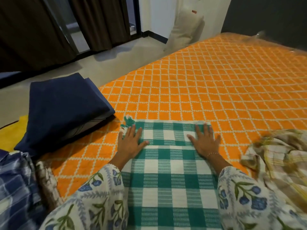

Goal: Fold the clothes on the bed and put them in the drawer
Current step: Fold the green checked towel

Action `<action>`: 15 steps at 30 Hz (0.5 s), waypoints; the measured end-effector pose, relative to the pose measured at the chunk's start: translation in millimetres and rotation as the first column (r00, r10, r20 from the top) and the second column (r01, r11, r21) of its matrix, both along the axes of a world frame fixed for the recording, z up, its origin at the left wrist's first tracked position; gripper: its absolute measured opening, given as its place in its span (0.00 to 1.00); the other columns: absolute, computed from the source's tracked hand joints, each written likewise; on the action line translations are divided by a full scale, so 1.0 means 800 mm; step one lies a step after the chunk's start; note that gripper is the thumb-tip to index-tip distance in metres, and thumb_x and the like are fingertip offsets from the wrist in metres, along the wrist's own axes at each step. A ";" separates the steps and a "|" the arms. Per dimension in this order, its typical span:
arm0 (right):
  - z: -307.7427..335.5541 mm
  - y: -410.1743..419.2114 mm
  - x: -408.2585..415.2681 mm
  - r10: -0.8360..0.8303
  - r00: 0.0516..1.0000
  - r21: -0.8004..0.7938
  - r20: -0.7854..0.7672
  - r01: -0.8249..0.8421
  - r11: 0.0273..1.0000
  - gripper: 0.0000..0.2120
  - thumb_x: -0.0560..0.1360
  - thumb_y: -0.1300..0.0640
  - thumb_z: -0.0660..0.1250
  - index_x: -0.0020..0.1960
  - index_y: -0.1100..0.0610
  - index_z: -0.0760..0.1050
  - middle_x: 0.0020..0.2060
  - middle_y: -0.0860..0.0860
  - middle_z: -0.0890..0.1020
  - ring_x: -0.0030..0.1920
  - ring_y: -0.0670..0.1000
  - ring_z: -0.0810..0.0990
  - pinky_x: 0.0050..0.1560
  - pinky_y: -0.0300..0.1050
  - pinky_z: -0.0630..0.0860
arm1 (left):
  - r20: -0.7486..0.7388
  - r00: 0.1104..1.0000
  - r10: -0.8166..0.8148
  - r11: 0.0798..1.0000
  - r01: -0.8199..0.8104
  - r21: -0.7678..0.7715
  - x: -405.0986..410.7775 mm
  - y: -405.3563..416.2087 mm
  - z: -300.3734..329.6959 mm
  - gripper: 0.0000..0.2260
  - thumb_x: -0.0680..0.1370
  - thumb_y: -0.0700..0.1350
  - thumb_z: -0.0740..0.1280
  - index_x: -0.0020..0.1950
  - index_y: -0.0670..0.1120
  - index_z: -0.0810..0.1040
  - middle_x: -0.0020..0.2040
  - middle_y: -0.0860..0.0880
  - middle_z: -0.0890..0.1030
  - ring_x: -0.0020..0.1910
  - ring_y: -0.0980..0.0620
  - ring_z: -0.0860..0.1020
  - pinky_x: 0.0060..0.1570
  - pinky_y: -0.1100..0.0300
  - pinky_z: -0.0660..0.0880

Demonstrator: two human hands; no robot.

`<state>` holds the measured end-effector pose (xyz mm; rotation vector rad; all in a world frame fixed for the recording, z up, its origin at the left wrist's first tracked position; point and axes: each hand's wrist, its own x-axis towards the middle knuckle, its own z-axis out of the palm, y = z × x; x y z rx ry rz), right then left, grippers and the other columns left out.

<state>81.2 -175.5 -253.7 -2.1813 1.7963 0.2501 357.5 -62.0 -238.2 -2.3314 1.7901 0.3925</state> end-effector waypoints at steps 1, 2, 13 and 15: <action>0.004 -0.002 -0.010 -0.023 0.999 -0.020 0.046 0.023 1.000 0.33 0.78 0.34 0.44 0.78 0.49 0.45 0.77 0.56 0.44 0.77 0.57 0.45 0.73 0.62 0.47 | 0.020 0.999 -0.050 0.997 0.051 -0.062 0.000 0.005 0.004 0.33 0.78 0.66 0.45 0.78 0.48 0.54 0.79 0.44 0.49 0.77 0.45 0.50 0.73 0.45 0.49; 0.006 0.001 -0.018 -0.012 0.993 -0.069 0.118 0.020 0.997 0.33 0.79 0.35 0.46 0.77 0.53 0.54 0.77 0.59 0.51 0.76 0.58 0.52 0.72 0.60 0.54 | 0.035 0.990 -0.137 0.984 0.140 -0.110 -0.001 0.011 0.009 0.33 0.78 0.67 0.44 0.74 0.46 0.63 0.77 0.43 0.57 0.75 0.44 0.57 0.70 0.47 0.56; 0.055 0.020 -0.069 -0.099 0.911 0.253 0.401 -0.007 0.967 0.06 0.74 0.60 0.69 0.40 0.59 0.75 0.34 0.54 0.76 0.35 0.52 0.72 0.38 0.46 0.70 | -0.412 0.909 -0.061 0.961 0.165 0.222 0.055 0.016 0.056 0.14 0.76 0.47 0.70 0.60 0.47 0.76 0.63 0.43 0.76 0.60 0.44 0.74 0.57 0.53 0.70; 0.068 0.014 -0.076 -0.251 0.801 0.388 0.544 0.025 0.921 0.04 0.74 0.69 0.68 0.45 0.63 0.74 0.39 0.56 0.77 0.38 0.52 0.75 0.37 0.43 0.72 | -0.661 0.748 0.059 0.978 0.089 0.188 0.071 0.023 0.063 0.15 0.72 0.49 0.74 0.57 0.46 0.80 0.60 0.44 0.80 0.58 0.44 0.77 0.57 0.54 0.73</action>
